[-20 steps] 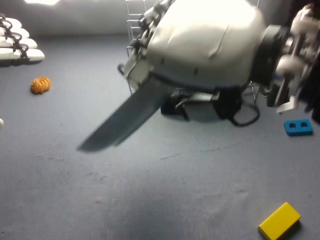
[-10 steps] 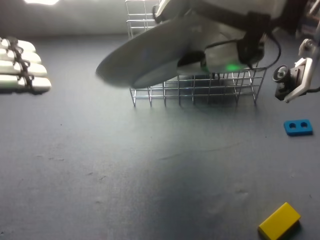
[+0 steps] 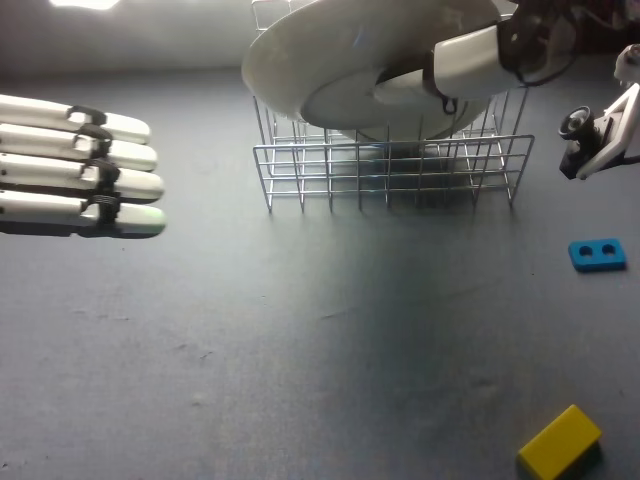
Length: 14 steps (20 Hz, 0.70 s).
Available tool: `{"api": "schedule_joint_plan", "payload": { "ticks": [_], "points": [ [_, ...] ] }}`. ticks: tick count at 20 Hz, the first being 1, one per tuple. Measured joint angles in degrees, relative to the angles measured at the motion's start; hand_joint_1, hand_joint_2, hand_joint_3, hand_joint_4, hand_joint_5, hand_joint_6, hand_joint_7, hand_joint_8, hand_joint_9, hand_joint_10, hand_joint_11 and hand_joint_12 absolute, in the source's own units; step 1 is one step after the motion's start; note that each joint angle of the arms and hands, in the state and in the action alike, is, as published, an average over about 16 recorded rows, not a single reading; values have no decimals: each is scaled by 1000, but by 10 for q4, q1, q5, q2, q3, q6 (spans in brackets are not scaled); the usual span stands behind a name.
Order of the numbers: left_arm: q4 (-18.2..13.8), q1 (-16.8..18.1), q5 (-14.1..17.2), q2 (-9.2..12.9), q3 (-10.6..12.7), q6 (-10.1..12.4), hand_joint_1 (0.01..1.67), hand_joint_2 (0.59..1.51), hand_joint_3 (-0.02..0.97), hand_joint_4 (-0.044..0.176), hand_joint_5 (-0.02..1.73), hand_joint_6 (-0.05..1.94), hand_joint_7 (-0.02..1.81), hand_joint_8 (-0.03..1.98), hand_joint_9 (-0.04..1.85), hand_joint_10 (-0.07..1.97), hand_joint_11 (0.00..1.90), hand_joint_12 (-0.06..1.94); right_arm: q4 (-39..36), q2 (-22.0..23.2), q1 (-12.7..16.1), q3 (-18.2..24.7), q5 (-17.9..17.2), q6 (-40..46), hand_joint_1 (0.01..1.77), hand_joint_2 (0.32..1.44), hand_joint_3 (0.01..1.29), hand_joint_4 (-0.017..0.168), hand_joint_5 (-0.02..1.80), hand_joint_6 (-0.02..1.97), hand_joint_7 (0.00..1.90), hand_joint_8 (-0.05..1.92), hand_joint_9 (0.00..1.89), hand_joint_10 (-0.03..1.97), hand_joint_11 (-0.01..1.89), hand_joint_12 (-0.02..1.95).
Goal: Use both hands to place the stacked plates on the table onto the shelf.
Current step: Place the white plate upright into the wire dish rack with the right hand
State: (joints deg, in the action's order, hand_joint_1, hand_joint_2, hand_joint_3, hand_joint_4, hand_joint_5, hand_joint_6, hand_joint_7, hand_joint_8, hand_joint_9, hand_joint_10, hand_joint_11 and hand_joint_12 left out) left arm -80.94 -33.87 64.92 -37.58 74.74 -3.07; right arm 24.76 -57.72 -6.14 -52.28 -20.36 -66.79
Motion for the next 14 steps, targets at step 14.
{"api": "schedule_joint_plan", "payload": {
  "ticks": [14],
  "points": [
    [-17, 95, 102, 21, -71, -20, 22, 1114, 20, 5, 25, 17, 40, 0, 22, 7, 22, 12, 71, -37, -16, -65, 10, -1, 1209, 1002, 13, -8, 950, 900, 1059, 986, 962, 923, 652, 1605]
  ]
}}
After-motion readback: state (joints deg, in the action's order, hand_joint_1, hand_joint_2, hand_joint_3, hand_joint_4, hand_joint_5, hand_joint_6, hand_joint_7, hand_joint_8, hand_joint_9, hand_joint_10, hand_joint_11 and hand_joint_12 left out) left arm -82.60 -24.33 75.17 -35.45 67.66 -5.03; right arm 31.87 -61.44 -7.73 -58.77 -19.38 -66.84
